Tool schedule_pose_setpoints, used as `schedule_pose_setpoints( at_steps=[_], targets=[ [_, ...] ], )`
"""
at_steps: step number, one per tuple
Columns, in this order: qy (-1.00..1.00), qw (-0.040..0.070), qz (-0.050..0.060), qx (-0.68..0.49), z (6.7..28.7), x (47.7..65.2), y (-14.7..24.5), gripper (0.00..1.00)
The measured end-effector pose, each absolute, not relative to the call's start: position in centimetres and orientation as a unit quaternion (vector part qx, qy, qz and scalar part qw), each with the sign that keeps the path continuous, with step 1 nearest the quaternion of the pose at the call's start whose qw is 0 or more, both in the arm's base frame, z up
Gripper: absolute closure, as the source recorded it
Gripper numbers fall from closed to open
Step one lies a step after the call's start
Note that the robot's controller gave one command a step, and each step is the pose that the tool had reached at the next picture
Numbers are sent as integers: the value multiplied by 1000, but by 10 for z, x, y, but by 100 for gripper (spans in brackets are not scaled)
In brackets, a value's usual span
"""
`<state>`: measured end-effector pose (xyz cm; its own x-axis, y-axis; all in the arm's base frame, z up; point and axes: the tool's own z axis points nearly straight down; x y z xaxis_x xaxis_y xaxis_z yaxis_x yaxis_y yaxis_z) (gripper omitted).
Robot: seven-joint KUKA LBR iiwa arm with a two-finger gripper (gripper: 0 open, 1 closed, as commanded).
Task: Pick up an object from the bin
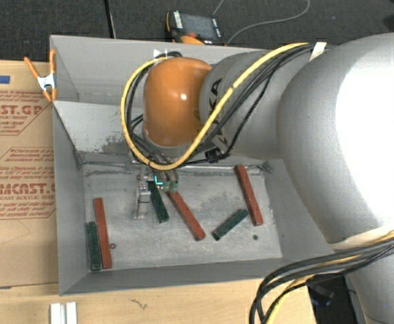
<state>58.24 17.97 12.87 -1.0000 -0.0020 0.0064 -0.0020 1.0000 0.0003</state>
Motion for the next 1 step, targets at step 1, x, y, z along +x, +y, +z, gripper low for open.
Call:
schedule_pose_setpoints(
  at_steps=[1],
  targets=[
    [-994,3,1,106,68,539,118,0]
  ],
)
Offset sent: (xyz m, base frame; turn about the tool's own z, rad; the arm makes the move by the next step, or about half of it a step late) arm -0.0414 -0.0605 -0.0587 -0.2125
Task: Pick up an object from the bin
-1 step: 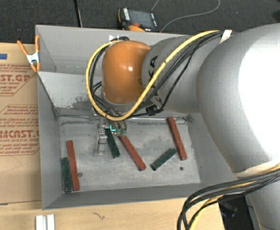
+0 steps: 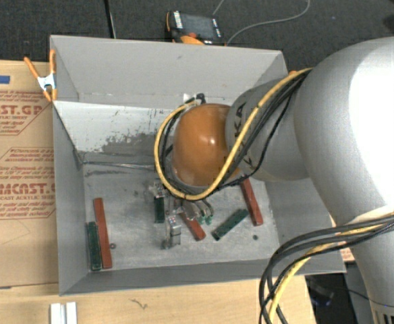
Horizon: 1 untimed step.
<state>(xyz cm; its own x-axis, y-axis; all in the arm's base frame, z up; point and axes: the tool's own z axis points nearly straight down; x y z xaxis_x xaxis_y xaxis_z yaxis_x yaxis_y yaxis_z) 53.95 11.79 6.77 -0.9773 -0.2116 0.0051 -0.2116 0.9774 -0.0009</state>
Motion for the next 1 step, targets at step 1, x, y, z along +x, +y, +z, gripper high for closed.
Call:
schedule_pose_setpoints(
  at_steps=[1],
  targets=[
    [-990,0,1,142,69,536,58,0]
  ],
)
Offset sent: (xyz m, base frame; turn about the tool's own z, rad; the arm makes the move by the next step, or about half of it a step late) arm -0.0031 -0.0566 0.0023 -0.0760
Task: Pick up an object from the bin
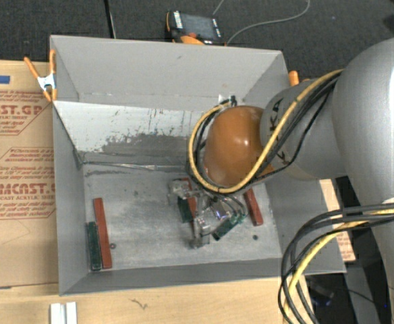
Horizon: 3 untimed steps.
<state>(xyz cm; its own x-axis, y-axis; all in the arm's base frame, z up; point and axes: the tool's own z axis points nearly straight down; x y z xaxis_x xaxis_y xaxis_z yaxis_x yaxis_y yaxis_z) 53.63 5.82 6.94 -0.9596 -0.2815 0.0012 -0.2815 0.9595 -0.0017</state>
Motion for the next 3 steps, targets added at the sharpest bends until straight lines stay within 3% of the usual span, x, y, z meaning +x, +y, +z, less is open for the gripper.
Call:
schedule_pose_setpoints(
  at_steps=[1,2,3],
  targets=[
    [-988,1,1,157,69,518,2,0],
    [-987,0,-1,159,69,519,6,100],
    [-990,-5,0,142,194,546,29,100]
  ],
)
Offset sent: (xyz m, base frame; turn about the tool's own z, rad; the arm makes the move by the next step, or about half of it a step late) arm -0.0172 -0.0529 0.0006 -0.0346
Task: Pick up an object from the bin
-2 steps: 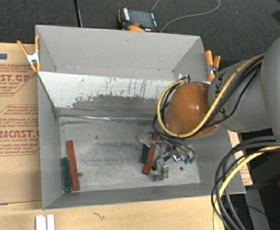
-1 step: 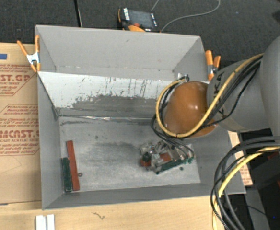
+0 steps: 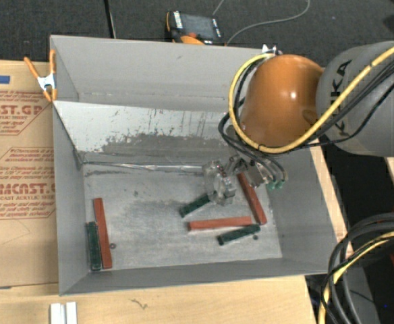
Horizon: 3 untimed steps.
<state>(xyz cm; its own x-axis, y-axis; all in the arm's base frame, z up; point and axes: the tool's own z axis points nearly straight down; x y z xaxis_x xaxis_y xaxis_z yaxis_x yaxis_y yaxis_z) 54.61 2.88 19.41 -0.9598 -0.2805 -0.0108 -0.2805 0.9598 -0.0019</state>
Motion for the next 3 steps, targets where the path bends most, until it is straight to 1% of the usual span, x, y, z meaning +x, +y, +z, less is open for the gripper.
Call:
schedule_pose_setpoints(
  at_steps=[1,2,3],
  targets=[
    [990,0,1,-141,189,544,28,0],
    [982,0,1,-191,67,530,-26,0],
    [981,4,0,-193,76,534,-24,100]
  ],
)
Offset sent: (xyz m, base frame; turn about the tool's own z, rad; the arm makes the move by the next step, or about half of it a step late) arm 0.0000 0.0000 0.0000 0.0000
